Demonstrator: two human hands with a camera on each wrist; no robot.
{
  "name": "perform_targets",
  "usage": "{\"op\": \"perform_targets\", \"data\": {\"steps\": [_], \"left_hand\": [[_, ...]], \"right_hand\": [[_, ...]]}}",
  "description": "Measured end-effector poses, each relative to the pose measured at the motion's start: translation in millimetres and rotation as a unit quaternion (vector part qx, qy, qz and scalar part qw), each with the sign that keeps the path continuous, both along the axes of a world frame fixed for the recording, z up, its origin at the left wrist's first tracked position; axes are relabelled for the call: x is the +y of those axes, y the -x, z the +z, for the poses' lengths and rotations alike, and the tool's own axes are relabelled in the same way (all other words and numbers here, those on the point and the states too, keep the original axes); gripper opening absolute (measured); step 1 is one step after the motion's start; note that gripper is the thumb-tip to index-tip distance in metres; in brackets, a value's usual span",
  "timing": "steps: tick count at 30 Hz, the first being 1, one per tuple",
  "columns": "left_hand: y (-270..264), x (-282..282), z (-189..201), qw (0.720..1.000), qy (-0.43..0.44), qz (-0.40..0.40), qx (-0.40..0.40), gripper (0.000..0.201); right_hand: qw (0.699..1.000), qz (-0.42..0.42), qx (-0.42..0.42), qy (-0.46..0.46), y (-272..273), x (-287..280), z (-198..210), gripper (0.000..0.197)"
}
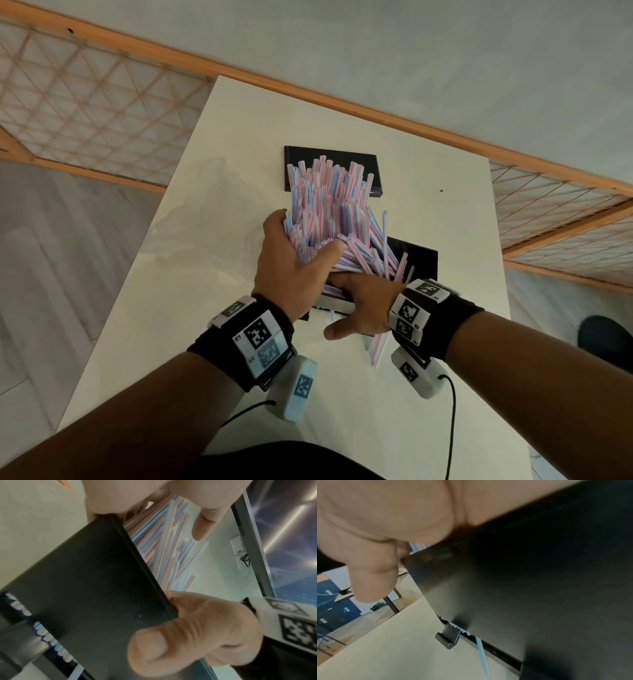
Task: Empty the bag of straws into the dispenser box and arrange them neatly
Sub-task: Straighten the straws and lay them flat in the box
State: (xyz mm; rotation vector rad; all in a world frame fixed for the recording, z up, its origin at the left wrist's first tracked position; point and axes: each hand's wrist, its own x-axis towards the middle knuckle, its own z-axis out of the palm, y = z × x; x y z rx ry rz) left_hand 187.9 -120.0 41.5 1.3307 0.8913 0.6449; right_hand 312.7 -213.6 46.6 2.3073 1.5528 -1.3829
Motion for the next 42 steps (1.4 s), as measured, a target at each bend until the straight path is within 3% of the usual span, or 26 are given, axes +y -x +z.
{"op": "perform_targets", "data": {"steps": [6,9,14,15,18,22,23,26,31,35,39,42], "left_hand": [[1.9,5.2,0.7,0.999,0.010,0.045,-0.004,0.087],[1.7,10.6,5.6,0.998,-0.028,0.063,-0.013,0.079],[-2.5,10.7,10.9,0.997,-0.070,0.034,-0.022,0.080],[-3.3,10.6,9.6,0.997,-0.078,0.025,-0.017,0.084],[-5.4,10.8,7.4,0.993,-0.117,0.005,0.025,0.094],[-1.9,14.1,14.0,0.983,-0.180,0.017,0.016,0.085],[-2.0,15.2,14.4,0.983,-0.184,0.019,0.013,0.084],[-2.9,17.9,9.2,0.987,-0.157,0.036,0.020,0.080],[-0.9,18.9,2.2,0.989,-0.146,0.030,-0.019,0.077],[0.9,19.0,-4.9,0.994,-0.102,0.029,-0.007,0.093],[1.7,18.4,-7.2,0.997,-0.079,0.002,-0.010,0.105],[2.6,15.2,-5.5,0.998,-0.065,-0.010,-0.015,0.108]], "right_hand": [[1.000,0.000,-0.017,-0.013,2.6,5.6,-8.0,0.084],[1.000,-0.005,-0.007,-0.017,0.8,5.5,-7.2,0.077],[0.998,-0.017,-0.041,-0.035,7.5,10.3,0.2,0.034],[0.997,-0.018,-0.055,-0.047,9.2,11.9,3.6,0.033],[0.994,-0.009,-0.076,-0.075,15.0,16.9,23.2,0.049],[0.992,-0.024,-0.053,-0.110,13.6,15.5,22.9,0.026],[0.992,-0.029,-0.054,-0.110,11.9,14.9,18.5,0.029],[0.991,-0.017,-0.064,-0.116,10.3,13.7,12.0,0.046],[0.985,-0.036,-0.044,-0.166,9.6,9.2,3.1,0.048],[0.986,0.009,-0.121,-0.114,5.6,5.8,3.3,0.061],[0.989,-0.005,-0.026,-0.147,7.0,4.7,4.6,0.047],[0.991,0.019,-0.037,-0.131,9.7,6.3,3.6,0.036]]}}
